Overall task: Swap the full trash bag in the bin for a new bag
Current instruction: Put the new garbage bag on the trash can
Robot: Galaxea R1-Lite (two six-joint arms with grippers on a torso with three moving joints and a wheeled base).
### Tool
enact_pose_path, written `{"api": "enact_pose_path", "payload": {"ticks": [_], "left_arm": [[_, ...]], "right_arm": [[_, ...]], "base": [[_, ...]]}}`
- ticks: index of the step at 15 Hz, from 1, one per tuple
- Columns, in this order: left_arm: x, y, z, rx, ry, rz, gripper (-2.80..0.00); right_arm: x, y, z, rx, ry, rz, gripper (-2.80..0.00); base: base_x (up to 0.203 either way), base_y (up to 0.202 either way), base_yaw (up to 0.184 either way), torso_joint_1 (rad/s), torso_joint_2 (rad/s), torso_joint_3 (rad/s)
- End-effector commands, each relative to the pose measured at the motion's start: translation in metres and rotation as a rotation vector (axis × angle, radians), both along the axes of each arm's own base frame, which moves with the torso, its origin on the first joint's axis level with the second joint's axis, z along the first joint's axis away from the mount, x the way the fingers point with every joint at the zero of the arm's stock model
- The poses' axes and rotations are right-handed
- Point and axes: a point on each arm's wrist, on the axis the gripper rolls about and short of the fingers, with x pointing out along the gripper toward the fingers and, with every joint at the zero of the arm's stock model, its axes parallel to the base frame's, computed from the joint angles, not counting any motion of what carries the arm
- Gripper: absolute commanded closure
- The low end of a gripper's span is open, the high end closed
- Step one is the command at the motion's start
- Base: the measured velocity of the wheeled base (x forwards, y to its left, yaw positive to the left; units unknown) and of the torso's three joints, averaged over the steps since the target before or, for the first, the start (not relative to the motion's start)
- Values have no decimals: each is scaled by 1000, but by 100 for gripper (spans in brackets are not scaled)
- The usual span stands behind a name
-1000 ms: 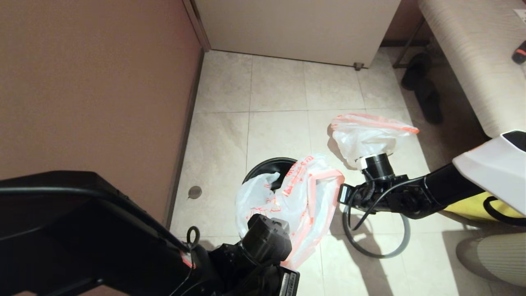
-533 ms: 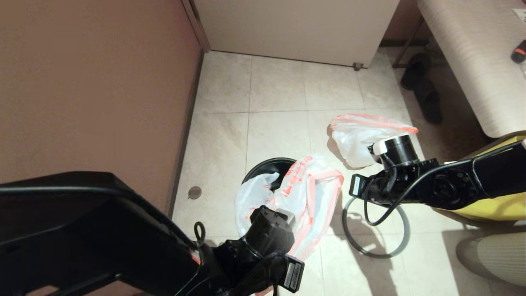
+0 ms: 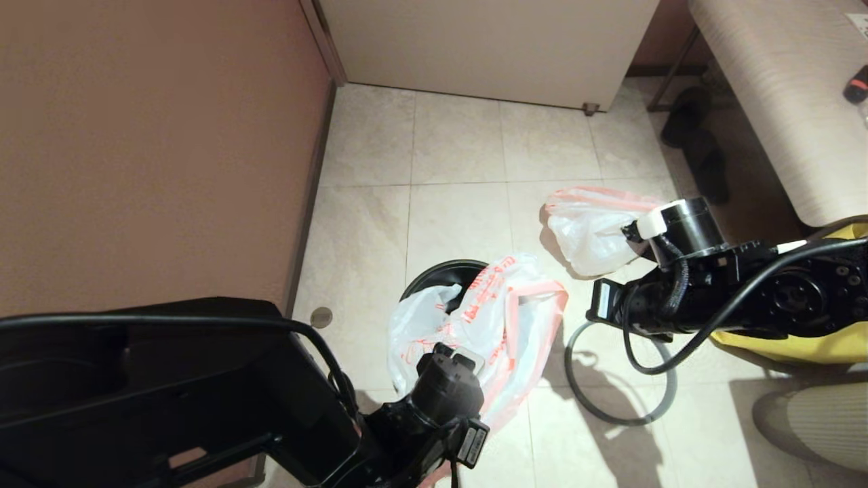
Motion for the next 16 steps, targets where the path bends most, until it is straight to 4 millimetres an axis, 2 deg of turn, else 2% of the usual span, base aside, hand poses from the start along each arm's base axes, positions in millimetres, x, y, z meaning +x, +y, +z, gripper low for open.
{"api": "enact_pose_path", "payload": {"ticks": [1,7,10,12,13,16], "left_arm": [[2,-2,-13,23,0,2,-280],[8,-3,-23,41,-20,34,-280],[19,-8,-26,-8,-119,95,-280],[22,-9,-22,-26,-176,108,-280],[21,-9,-21,-26,-178,110,0],[20,-8,-15,-37,-186,108,0]], "right_arm": [[-5,-1,9,8,-20,0,0],[-9,-1,11,-8,-19,-10,0],[-10,-2,13,-4,-25,-13,0],[-10,-2,13,-6,-26,-15,0],[-10,-3,12,-7,-22,-15,0],[-12,-3,9,-15,-13,-20,0]], "base": [[0,0,0,0,0,0],[0,0,0,0,0,0],[0,0,0,0,0,0],[0,0,0,0,0,0],[0,0,0,0,0,0],[0,0,0,0,0,0]]}}
